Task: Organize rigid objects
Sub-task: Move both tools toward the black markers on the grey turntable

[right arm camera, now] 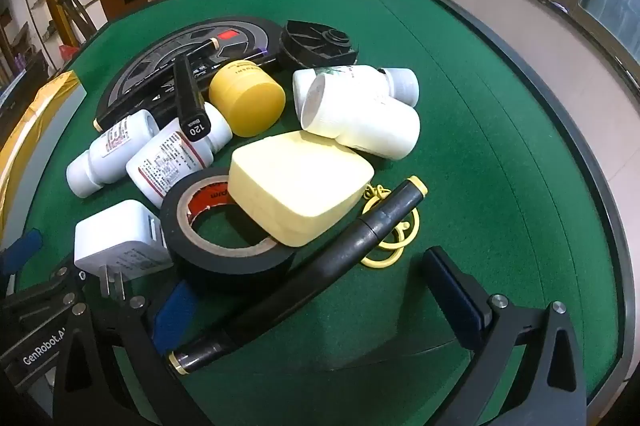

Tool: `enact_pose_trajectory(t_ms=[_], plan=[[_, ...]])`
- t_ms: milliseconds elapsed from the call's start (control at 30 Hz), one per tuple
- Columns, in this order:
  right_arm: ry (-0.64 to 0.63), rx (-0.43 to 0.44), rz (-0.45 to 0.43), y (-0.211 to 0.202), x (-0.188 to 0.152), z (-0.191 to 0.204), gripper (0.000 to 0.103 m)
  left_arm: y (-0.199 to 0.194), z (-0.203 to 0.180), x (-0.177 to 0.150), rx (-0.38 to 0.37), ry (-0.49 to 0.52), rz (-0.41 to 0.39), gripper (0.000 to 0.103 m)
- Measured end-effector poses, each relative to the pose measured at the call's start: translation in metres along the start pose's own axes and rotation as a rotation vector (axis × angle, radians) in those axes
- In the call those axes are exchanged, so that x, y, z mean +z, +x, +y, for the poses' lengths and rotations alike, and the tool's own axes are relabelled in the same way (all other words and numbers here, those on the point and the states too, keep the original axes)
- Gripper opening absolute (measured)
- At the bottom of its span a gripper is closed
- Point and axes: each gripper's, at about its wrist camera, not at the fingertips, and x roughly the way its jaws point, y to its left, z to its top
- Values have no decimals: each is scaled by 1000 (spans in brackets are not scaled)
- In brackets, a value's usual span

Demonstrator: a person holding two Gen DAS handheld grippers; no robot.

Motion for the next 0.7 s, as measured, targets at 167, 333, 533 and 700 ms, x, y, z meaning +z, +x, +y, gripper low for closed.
enact_pose_trajectory(t_ms=[167, 333, 533, 700], plan=[[-5, 2, 12, 0, 0, 0, 103, 0, 1, 0, -2, -3, -5, 103], [-6, 4, 12, -5, 0, -3, 103, -2, -2, 1, 17, -21, 5, 103], [-24, 12, 23, 0, 0, -3, 103, -5, 1, -4, 12, -6, 35, 103], [-40, 21, 40, 0, 0, -3, 103, -4, 0, -5, 21, -29, 29, 103]])
